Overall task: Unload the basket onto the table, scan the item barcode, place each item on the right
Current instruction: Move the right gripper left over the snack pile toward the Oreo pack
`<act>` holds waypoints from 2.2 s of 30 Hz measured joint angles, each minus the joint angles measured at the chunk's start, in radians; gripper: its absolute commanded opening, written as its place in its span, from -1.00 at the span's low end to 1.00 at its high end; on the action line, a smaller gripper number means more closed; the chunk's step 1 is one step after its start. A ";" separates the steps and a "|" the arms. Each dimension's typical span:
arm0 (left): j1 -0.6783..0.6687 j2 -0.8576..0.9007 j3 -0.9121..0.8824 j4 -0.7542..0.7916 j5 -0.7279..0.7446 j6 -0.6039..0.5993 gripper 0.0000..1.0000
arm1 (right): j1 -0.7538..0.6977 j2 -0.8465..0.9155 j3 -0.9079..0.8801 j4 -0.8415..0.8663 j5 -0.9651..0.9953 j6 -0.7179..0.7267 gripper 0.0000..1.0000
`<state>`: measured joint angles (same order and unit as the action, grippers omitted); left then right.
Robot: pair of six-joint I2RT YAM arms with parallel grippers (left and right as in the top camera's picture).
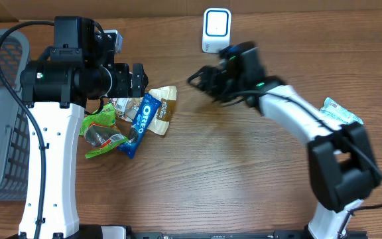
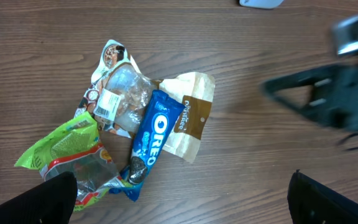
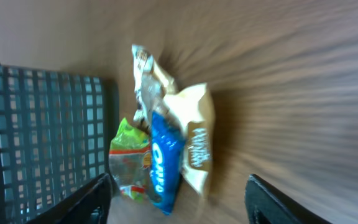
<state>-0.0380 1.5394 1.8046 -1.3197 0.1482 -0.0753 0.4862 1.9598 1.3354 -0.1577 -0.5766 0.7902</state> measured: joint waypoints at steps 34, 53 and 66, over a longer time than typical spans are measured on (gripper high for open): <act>0.000 0.000 0.000 0.000 0.000 0.000 1.00 | 0.369 0.252 0.004 0.296 0.426 0.009 0.33; 0.000 0.000 0.000 0.000 0.000 0.000 1.00 | 0.331 0.253 0.060 0.216 0.346 -0.055 0.37; 0.000 0.000 0.000 0.000 0.000 0.000 1.00 | 0.432 0.281 0.072 0.322 0.428 -0.076 0.01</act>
<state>-0.0380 1.5394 1.8046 -1.3193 0.1482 -0.0753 0.9184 2.2410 1.4071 0.1638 -0.1486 0.7147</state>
